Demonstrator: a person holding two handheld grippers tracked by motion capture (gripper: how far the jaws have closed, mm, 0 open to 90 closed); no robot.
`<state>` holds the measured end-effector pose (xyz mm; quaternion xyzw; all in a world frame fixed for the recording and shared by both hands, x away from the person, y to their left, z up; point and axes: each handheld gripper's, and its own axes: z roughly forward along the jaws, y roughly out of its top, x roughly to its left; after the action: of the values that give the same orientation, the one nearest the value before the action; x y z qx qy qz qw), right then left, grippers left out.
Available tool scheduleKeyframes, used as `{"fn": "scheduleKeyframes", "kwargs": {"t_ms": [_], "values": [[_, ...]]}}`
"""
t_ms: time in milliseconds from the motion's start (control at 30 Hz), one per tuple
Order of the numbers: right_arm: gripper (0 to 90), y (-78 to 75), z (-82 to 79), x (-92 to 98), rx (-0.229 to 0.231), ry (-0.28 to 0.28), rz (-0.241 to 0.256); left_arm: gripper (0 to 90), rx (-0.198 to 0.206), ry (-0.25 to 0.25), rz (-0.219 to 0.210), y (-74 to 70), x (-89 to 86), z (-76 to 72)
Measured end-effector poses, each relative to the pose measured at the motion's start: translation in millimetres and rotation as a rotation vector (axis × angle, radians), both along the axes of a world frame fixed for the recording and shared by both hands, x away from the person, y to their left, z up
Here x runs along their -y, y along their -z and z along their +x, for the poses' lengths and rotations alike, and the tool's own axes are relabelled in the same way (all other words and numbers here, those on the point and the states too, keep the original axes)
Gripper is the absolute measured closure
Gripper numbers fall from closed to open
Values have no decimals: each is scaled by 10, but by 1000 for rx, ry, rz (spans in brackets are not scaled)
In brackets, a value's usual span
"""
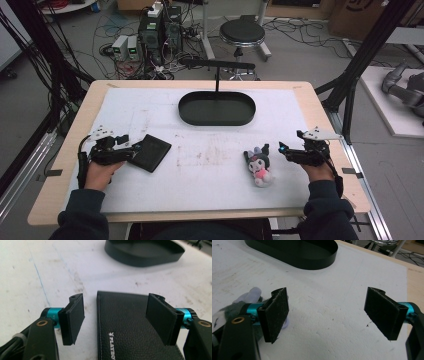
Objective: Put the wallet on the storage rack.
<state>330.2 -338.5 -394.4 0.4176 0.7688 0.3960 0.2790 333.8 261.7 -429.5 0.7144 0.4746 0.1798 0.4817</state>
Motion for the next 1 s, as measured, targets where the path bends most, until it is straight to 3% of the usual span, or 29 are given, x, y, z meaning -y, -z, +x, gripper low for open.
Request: {"fn": "scheduleKeyframes", "kwargs": {"t_ms": [100,133,267,300,333,400,567,833,867,933,967,1000], "values": [[202,8,2,0,-5,0,-2,368,-35,0,29,31,17,12],[202,8,1,-2,-3,-1,-5,376,-77,7,53,68,28,25],[203,1,-8,-18,12,-10,-16,396,-158,7,77,145,30,55],[203,-1,-9,-18,15,-13,-18,427,-158,7,77,145,30,55],[203,-3,-11,-20,13,-11,-15,445,-184,14,48,171,13,67],[203,-2,-13,-19,9,-12,-15,470,-196,28,24,175,3,70],[203,2,-9,-30,14,-17,-18,632,-238,32,-30,173,-26,79],[203,6,-9,-25,10,-12,-14,773,-202,37,-88,123,-73,60],[203,8,-7,-22,10,-9,-17,785,-149,47,-124,75,-89,44],[203,11,-4,-21,11,-9,-16,802,-82,45,-141,1,-87,18],[203,10,-4,-21,11,-8,-17,806,-82,45,-141,1,-87,18],[203,11,-5,-20,11,-10,-18,812,-25,42,-147,-64,-89,-8]]}}
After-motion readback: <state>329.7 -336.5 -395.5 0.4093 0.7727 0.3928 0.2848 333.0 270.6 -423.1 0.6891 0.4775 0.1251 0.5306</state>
